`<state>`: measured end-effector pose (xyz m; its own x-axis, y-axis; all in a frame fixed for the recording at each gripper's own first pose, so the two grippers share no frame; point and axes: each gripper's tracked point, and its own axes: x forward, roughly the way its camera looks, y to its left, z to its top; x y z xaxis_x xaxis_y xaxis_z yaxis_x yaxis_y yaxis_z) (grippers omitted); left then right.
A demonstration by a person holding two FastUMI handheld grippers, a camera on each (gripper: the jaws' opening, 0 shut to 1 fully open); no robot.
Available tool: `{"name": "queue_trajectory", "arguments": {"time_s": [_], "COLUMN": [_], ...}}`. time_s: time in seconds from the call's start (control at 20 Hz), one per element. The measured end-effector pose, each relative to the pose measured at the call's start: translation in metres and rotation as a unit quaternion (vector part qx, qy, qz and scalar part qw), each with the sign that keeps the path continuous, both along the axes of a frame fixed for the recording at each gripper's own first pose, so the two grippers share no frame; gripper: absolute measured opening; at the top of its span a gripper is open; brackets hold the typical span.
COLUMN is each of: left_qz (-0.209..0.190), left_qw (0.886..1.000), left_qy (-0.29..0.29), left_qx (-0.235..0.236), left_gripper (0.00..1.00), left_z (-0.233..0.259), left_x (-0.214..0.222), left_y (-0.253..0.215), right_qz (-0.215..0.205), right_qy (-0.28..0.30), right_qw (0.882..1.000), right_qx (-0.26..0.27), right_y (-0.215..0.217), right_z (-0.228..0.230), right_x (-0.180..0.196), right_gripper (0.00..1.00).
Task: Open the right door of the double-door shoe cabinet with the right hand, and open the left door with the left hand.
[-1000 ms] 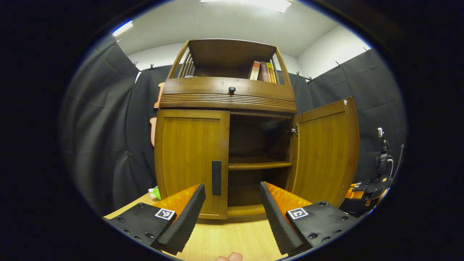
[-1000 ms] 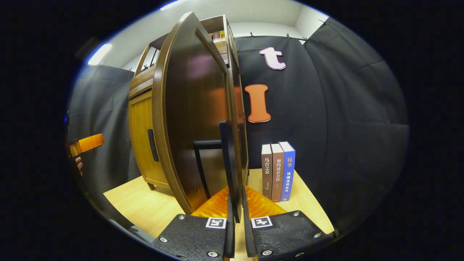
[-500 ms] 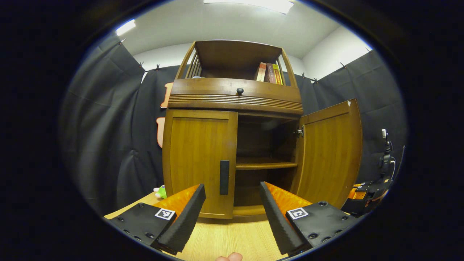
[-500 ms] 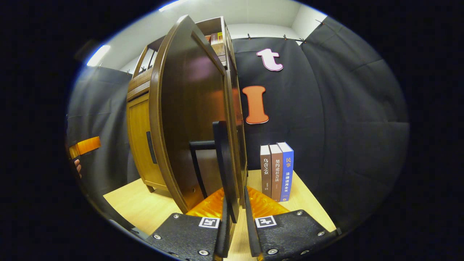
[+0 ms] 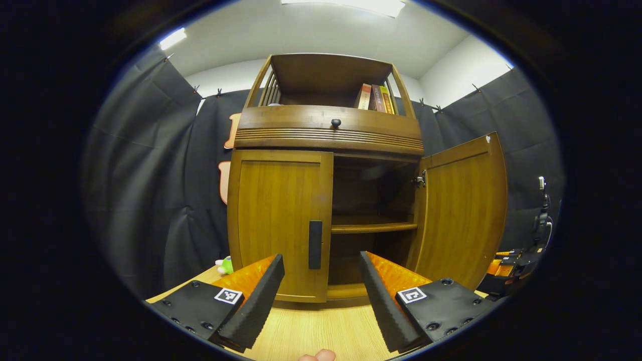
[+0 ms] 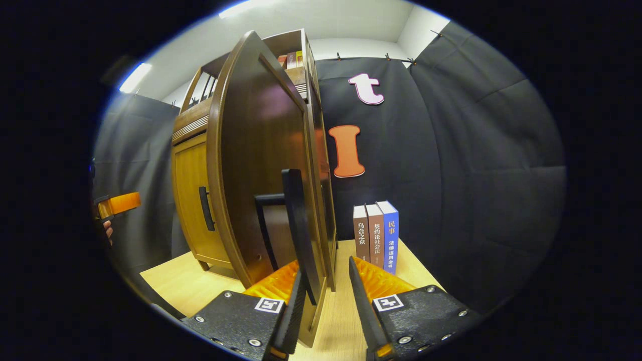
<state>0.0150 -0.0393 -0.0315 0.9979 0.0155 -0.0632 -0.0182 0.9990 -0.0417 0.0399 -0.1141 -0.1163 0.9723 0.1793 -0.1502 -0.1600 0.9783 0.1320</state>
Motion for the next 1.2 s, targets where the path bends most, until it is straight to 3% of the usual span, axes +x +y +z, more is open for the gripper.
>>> {"name": "queue_trajectory", "arguments": {"time_s": [0.1, 0.15, 0.2, 0.25, 0.3, 0.35, 0.4, 0.45, 0.5, 0.55, 0.6, 0.65, 0.7, 0.75, 0.8, 0.85, 0.9, 0.95, 1.0, 1.05, 1.1, 1.2], "left_qz": [-0.005, -0.009, -0.013, -0.018, -0.022, -0.026, -0.03, -0.033, -0.035, -0.037, -0.038, -0.038, -0.038, -0.036, -0.03, -0.025, -0.02, -0.015, -0.008, -0.002, 0.002, 0.007], "left_qw": [1.0, 1.0, 1.0, 1.0, 1.0, 1.0, 1.0, 0.999, 0.999, 0.999, 0.999, 0.999, 0.999, 0.999, 0.999, 0.999, 0.999, 0.999, 1.0, 1.0, 1.0, 1.0], "left_qy": [0.002, 0.004, 0.005, 0.005, 0.006, 0.006, 0.007, 0.008, 0.01, 0.012, 0.015, 0.016, 0.018, 0.021, 0.026, 0.027, 0.028, 0.027, 0.027, 0.026, 0.025, 0.024], "left_qx": [-0.002, -0.003, -0.003, -0.003, -0.003, -0.002, -0.002, -0.002, -0.003, -0.005, -0.006, -0.007, -0.008, -0.009, -0.009, -0.01, -0.011, -0.01, -0.007, -0.004, -0.001, 0.01], "left_gripper": [0.95, 0.95, 0.95, 0.95, 0.97, 0.97, 0.95, 0.95, 0.95, 0.95, 0.95, 0.95, 0.94, 0.94, 0.94, 0.95, 0.95, 0.94, 0.94, 0.94, 0.94, 0.94], "left_z": [-0.002, -0.003, -0.004, -0.005, -0.005, -0.005, -0.005, -0.007, -0.008, -0.009, -0.011, -0.012, -0.013, -0.016, -0.019, -0.022, -0.022, -0.023, -0.022, -0.023, -0.023, -0.025], "left_x": [0.003, 0.004, 0.007, 0.009, 0.01, 0.011, 0.013, 0.013, 0.014, 0.013, 0.013, 0.014, 0.015, 0.018, 0.019, 0.023, 0.027, 0.034, 0.042, 0.05, 0.059, 0.079], "left_y": [-0.003, -0.006, -0.009, -0.012, -0.015, -0.018, -0.021, -0.022, -0.024, -0.025, -0.025, -0.025, -0.024, -0.022, -0.017, -0.011, -0.005, 0.002, 0.009, 0.016, 0.021, 0.028], "right_qz": [-0.013, -0.023, -0.033, -0.045, -0.055, -0.056, -0.052, -0.052, -0.055, -0.058, -0.064, -0.068, -0.073, -0.077, -0.077, -0.078, -0.078, -0.078, -0.075, -0.074, -0.073, -0.065], "right_qy": [-0.002, -0.001, 0.005, 0.011, 0.014, 0.014, 0.016, 0.02, 0.023, 0.023, 0.023, 0.023, 0.022, 0.019, 0.018, 0.018, 0.016, 0.014, 0.012, 0.012, 0.012, -0.006], "right_qw": [1.0, 1.0, 0.999, 0.999, 0.998, 0.998, 0.998, 0.998, 0.998, 0.998, 0.998, 0.997, 0.997, 0.997, 0.996, 0.996, 0.997, 0.997, 0.997, 0.997, 0.997, 0.997], "right_qx": [-0.007, -0.008, -0.009, -0.01, -0.008, -0.002, 0.008, 0.013, 0.01, 0.004, -0.002, -0.009, -0.015, -0.023, -0.029, -0.03, -0.026, -0.023, -0.022, -0.025, -0.031, -0.039], "right_y": [-0.011, -0.017, -0.024, -0.032, -0.039, -0.04, -0.039, -0.037, -0.037, -0.037, -0.037, -0.036, -0.036, -0.037, -0.038, -0.036, -0.035, -0.034, -0.03, -0.026, -0.022, -0.009], "right_z": [0.001, 0.002, 0.0, -0.003, -0.004, -0.003, -0.001, -0.001, -0.002, 0.0, 0.003, 0.005, 0.007, 0.011, 0.014, 0.017, 0.022, 0.029, 0.034, 0.038, 0.041, 0.055], "right_x": [-0.006, -0.01, -0.012, -0.016, -0.02, -0.025, -0.03, -0.033, -0.034, -0.034, -0.035, -0.035, -0.037, -0.039, -0.04, -0.042, -0.045, -0.048, -0.05, -0.05, -0.051, -0.052], "right_gripper": [0.63, 0.64, 0.53, 0.65, 0.54, 0.55, 0.67, 0.61, 0.63, 0.78, 0.55, 0.69, 0.7, 0.83, 0.84, 0.76, 0.78, 0.94, 0.96, 0.86, 1.0, 1.0]}}
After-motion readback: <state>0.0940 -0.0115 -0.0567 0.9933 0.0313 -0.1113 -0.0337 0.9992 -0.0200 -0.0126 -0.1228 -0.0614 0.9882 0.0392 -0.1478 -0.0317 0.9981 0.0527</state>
